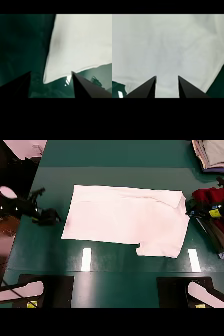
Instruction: Fold the shirts.
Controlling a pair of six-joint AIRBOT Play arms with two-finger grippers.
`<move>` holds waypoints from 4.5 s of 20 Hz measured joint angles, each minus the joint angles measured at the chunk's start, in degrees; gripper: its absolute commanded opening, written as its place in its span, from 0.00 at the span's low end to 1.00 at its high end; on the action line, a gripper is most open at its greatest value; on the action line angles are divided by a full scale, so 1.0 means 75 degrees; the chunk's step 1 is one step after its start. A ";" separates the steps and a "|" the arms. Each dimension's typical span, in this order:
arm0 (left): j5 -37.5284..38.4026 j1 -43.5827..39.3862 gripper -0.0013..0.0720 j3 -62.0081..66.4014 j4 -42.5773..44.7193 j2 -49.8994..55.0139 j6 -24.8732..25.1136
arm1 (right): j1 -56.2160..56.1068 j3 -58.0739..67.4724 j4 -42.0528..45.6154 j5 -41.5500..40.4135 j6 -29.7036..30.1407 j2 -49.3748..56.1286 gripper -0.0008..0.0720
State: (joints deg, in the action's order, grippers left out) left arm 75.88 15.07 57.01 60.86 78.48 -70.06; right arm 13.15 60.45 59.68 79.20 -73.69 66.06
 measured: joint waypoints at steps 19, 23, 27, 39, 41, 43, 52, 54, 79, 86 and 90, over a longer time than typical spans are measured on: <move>-0.1364 0.0055 0.05 -0.2031 -0.1186 -0.0729 0.0420 | 0.0160 -0.0714 0.0297 0.0533 0.0017 -0.1075 0.44; -0.1236 0.0050 0.05 -0.1751 -0.1326 -0.1180 0.0425 | 0.0169 -0.1064 0.1215 0.1014 -0.0399 -0.1084 0.64; -0.1180 0.0050 0.05 -0.1661 -0.1346 -0.1376 0.0425 | 0.0169 -0.2311 0.1358 0.1186 -0.0682 -0.1084 0.63; -0.1160 0.0050 0.05 -0.1629 -0.1355 -0.1445 0.0414 | -0.0087 -0.4199 0.0664 0.0452 -0.0487 -0.1090 0.03; -0.1078 0.0050 0.05 -0.1629 -0.1343 -0.1445 0.0411 | -0.0312 -0.4057 0.0638 0.0452 -0.0431 -0.1090 0.03; -0.0901 0.0050 0.05 -0.1626 -0.1218 -0.1492 0.0405 | -0.0580 -0.3803 0.0734 0.0624 -0.0402 -0.1090 0.03; 0.0306 0.0035 0.05 -0.3209 0.0213 -0.3713 -0.0146 | -0.1381 -0.2882 0.2658 0.2107 -0.0431 -0.2200 0.03; 0.0595 0.0032 0.05 -0.3596 0.0283 -0.4261 -0.0338 | -0.1346 -0.2844 0.2859 0.2203 -0.0466 -0.2734 0.03; -0.1751 0.0017 0.05 0.0898 -0.1705 0.0405 -0.0761 | -0.1309 0.2859 0.1891 0.0233 -0.0501 0.2448 0.03; -0.2780 0.0032 0.80 0.1507 -0.2390 0.1116 -0.0463 | -0.1306 0.4112 0.0918 -0.0466 -0.0562 0.3882 0.75; -0.2798 0.0035 0.58 0.1746 -0.2868 0.1174 -0.0385 | -0.1253 0.4334 0.0207 -0.1139 -0.0624 0.3978 0.76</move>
State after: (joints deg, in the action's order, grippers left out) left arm 54.89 15.33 70.11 39.35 87.29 -72.95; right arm 3.75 92.95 61.23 70.65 -78.37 95.90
